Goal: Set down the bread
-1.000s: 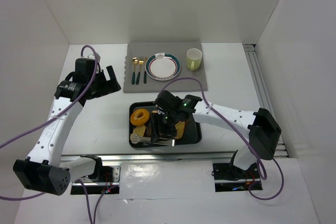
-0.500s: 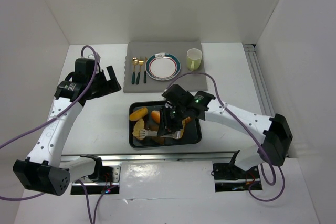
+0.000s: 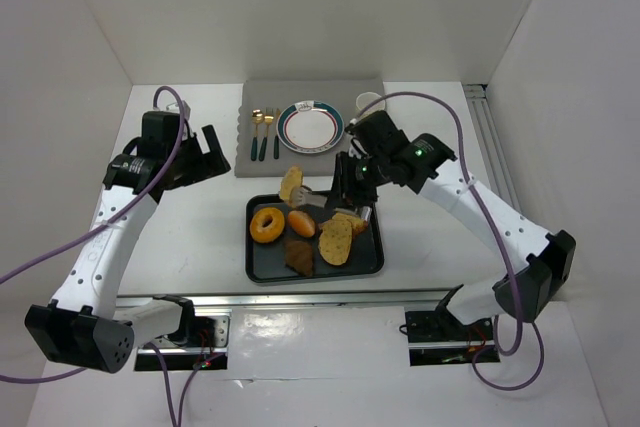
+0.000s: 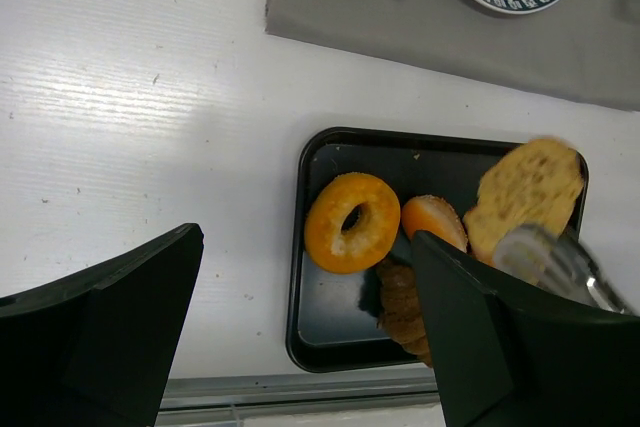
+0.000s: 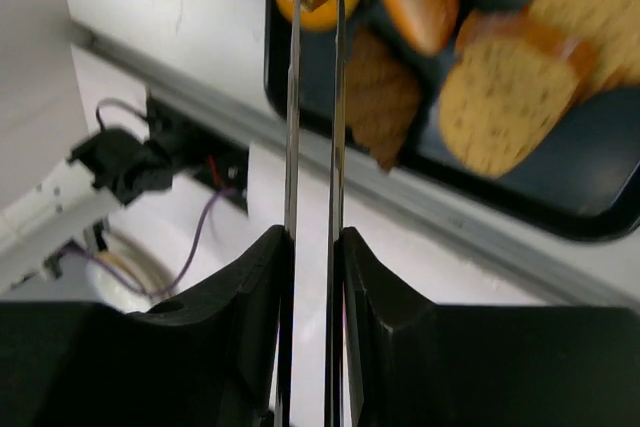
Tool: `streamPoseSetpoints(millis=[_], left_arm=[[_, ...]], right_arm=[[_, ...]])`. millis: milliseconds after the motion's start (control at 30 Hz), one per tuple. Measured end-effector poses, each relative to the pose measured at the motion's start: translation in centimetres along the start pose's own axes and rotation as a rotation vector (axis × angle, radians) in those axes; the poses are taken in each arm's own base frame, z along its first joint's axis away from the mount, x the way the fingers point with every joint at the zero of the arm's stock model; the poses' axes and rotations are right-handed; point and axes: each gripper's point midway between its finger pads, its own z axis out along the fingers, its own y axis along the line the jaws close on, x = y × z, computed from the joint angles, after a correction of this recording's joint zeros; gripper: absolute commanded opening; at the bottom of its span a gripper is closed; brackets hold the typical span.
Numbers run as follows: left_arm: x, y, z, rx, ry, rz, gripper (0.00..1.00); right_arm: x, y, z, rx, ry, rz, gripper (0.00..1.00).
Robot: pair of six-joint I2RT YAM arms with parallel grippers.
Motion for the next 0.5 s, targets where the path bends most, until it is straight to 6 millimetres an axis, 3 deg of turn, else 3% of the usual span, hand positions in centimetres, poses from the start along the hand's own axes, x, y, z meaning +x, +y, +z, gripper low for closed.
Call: streamPoseSetpoints(millis=[100,233,500], left_arm=[[0.1,0.0,0.1,0.0,0.001,-0.001,0.98],[0.6,0.1,0.3,0.006,0.01,-0.004,0.98],[2.3,0.0,0.9,0.046,0.064,-0.013,0.98]], right_arm=[[-3.4,-0.4,0.5,0.022,-0.09,-0.014,0.3],[-8.4,-1.7,2.6,0.067,-0.208,-0.018,0.3],[-19.6,-5.0,9.8,0.141,-0.338,-0.05,0.31]])
